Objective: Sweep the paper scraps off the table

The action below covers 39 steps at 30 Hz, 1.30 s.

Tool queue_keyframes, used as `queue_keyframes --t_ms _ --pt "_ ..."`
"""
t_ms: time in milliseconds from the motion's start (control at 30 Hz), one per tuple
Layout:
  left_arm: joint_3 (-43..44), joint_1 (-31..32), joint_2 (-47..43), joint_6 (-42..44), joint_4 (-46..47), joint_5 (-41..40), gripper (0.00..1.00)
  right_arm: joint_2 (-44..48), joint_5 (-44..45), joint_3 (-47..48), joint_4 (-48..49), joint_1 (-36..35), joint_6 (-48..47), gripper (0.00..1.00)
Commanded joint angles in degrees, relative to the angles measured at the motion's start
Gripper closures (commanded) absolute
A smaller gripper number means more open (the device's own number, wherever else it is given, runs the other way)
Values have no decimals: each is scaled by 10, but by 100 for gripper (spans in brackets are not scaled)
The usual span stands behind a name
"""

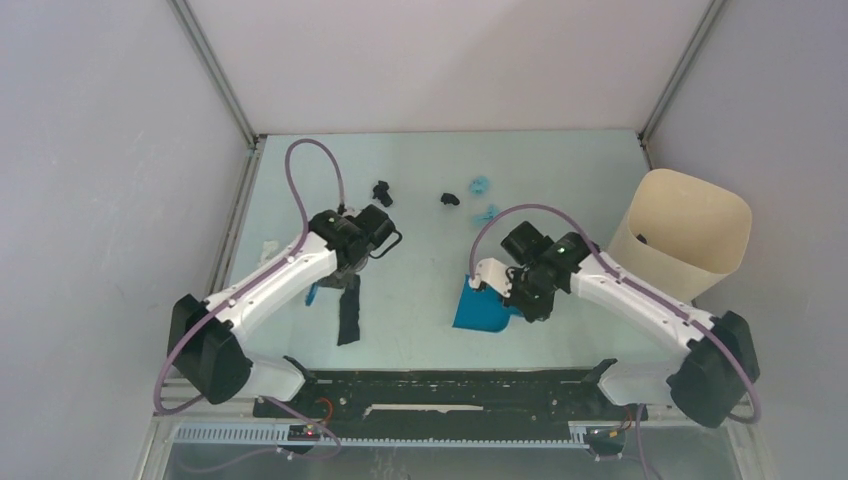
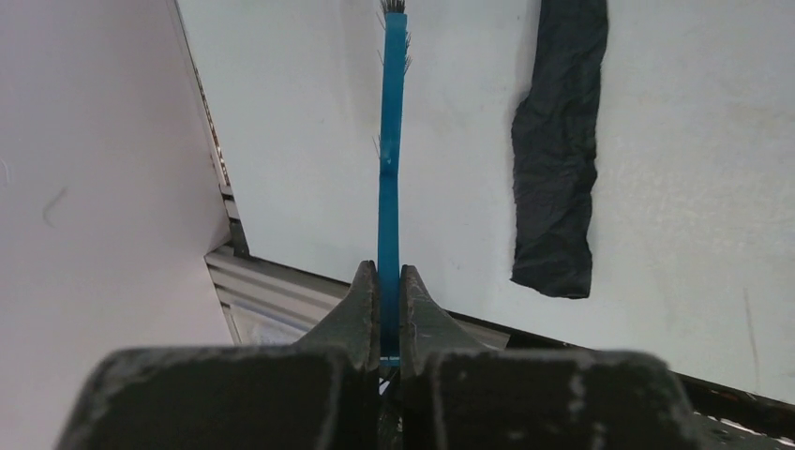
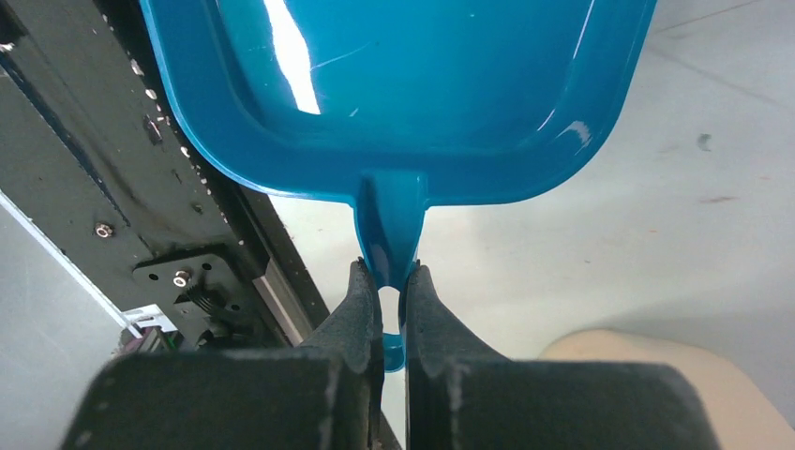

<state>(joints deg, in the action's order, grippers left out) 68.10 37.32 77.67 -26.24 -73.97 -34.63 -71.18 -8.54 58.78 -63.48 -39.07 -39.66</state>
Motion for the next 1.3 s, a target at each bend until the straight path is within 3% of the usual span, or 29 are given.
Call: queue_keyframes --t_ms 0,300,467,600,733,867,1167,1267 --pt "-24 -2 24 -39 9 -12 100 -34 11 -28 59 -21 45 100" --pt "-33 15 60 -14 90 155 100 -87 66 -72 141 -33 72 100" --pt "24 58 82 -8 108 233 100 -98 53 -72 150 -34 83 100" --pt "97 79 98 -5 89 249 100 -99 56 -72 153 -37 84 100" --pt "167 84 115 7 28 202 100 -100 56 -73 147 -36 83 100" --pt "196 75 110 22 -23 61 100 -94 58 -78 144 -36 82 100" --pt "184 -56 178 -8 -60 -222 100 -93 52 -81 143 -38 84 100" --pt "204 -82 233 -13 -60 -260 100 -87 49 -82 146 -38 84 100"
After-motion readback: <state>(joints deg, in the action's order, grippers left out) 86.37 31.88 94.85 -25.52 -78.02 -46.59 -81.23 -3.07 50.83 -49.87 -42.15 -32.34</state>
